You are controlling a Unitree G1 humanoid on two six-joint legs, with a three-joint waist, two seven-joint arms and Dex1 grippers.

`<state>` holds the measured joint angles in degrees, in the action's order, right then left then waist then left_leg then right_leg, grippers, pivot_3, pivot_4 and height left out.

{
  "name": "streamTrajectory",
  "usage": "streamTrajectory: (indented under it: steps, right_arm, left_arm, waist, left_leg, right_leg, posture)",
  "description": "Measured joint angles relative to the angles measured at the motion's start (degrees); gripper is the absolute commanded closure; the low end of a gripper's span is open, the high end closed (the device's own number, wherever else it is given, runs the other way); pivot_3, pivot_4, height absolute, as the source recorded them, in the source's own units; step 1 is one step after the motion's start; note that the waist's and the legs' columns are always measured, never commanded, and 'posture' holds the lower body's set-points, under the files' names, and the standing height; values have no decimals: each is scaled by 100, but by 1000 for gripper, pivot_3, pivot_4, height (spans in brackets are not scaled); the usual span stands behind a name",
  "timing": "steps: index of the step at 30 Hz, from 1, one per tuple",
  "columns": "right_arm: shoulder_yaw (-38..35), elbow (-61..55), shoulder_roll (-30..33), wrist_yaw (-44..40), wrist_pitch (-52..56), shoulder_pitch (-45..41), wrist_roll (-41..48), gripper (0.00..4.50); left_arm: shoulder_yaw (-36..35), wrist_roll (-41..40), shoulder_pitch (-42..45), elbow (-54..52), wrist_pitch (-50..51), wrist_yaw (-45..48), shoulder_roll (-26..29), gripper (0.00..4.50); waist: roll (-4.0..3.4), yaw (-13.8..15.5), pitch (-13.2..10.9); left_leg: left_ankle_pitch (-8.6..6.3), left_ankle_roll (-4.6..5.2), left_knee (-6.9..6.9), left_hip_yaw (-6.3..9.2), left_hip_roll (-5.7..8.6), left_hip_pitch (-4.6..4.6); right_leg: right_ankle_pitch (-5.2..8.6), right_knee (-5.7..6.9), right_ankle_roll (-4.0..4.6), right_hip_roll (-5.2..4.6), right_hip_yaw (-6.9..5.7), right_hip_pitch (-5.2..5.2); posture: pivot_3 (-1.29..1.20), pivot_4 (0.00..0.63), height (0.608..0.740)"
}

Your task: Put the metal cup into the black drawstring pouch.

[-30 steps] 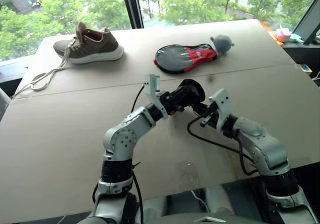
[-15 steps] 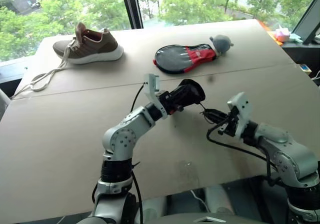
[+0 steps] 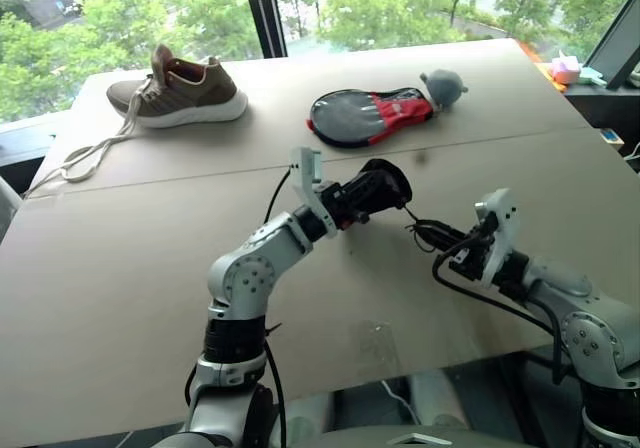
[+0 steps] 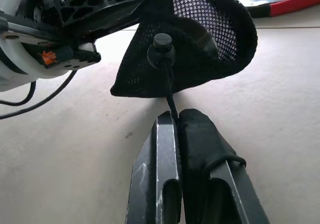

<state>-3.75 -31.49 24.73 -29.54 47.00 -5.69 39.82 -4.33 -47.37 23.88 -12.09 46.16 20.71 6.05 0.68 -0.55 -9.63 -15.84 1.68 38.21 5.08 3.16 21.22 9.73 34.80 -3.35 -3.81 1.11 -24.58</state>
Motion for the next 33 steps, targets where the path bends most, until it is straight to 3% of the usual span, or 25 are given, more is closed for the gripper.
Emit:
streamTrajectory:
  steps: [12,13,15,25,33]
  right_arm:
    - [240,-1,105,-144,0,30,99,4465]
    - [283,-1,137,-157,12,30,114,3824]
    - [336,-1,143,-151,27,30,116,3109]
    - [472,35,109,-67,1,-15,-1,3109]
    - [660,563,9,221,-338,-355,-782,3109]
  left_arm:
    - [61,-3,-9,-25,5,6,0,4500]
    - [75,-4,-23,-44,12,6,-2,4500]
    - [88,-5,-35,-75,16,7,-2,4500]
    - [101,-10,-47,-87,62,21,-2,4500]
    - [114,-13,-106,-148,92,22,-6,4500]
  waist:
    - [0,5,0]
    - [0,5,0]
    - [0,6,0]
    - [0,7,0]
    - [0,5,0]
  left_leg:
    - [0,-1,0,0,0,1]
    - [0,-1,0,0,0,1]
    - [1,-1,0,0,0,1]
    - [1,-2,1,0,0,1]
    - [2,-4,1,-1,1,0]
  right_leg:
    - [0,-1,0,-1,0,0]
    - [0,-1,0,-1,0,0]
    - [0,-1,0,-1,0,0]
    - [0,0,0,-1,0,0]
    - [0,0,0,0,1,0]
  posture:
    - [0,150,740]
    - [0,150,740]
    - [0,150,740]
    - [0,150,740]
    - [0,150,740]
